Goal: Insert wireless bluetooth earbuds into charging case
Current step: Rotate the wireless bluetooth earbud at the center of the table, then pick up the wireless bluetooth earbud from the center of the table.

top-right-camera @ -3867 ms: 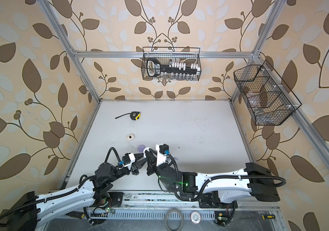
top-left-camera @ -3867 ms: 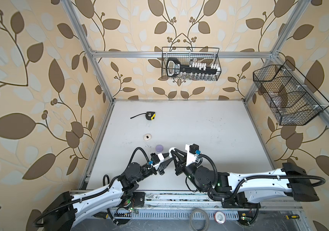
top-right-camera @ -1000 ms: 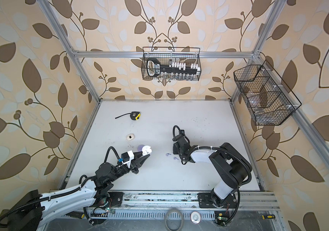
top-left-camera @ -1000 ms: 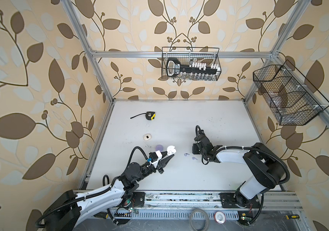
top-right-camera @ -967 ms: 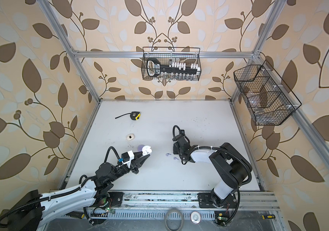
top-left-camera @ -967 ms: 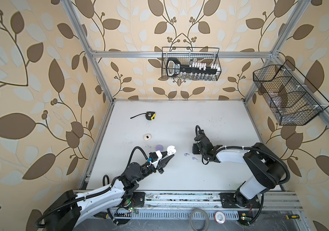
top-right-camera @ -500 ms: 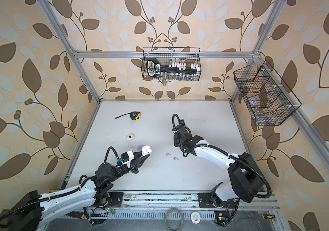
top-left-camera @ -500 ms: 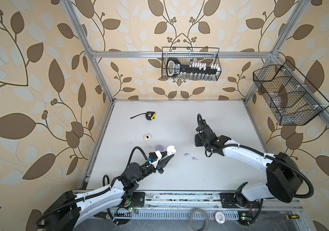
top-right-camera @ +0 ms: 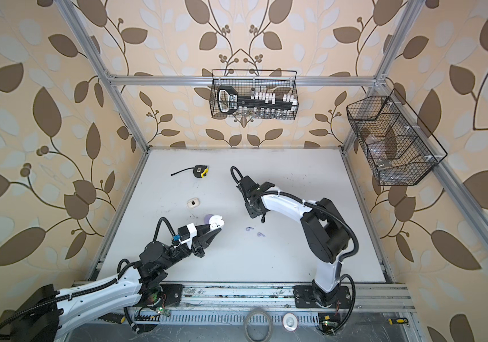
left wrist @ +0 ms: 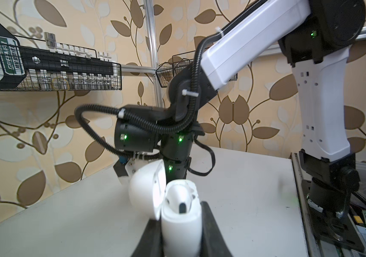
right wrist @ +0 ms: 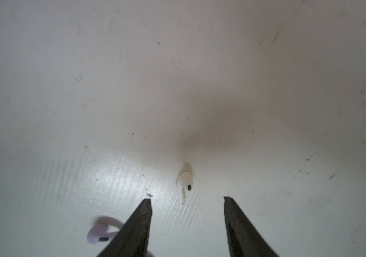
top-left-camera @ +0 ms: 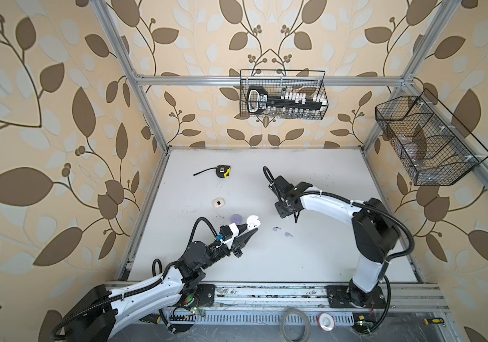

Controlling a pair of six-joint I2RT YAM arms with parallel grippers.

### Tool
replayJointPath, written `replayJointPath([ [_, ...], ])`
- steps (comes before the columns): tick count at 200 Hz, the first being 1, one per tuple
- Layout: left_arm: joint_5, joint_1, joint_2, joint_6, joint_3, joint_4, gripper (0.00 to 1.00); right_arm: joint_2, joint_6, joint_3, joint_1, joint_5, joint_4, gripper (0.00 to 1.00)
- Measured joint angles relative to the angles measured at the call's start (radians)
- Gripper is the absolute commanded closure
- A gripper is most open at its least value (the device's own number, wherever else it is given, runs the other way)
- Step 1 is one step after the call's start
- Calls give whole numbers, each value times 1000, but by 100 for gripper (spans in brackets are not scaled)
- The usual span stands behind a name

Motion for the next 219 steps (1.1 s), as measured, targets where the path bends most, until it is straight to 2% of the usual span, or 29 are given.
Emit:
replayJointPath([
  [37,1,0,-4,2,1,-17,100,72,-21,16,-27,-26,-11,45],
  [60,2,0,-4,3,9,-31,100,80,-28,17,-47,-51,0,51],
  [168,3,0,-4,11,13,-39,100,49,-24,-37,-79,-142,79,59],
  [219,5,0,-5,19,13,-45,100,14,-17,-87,-79,-164,97,66],
])
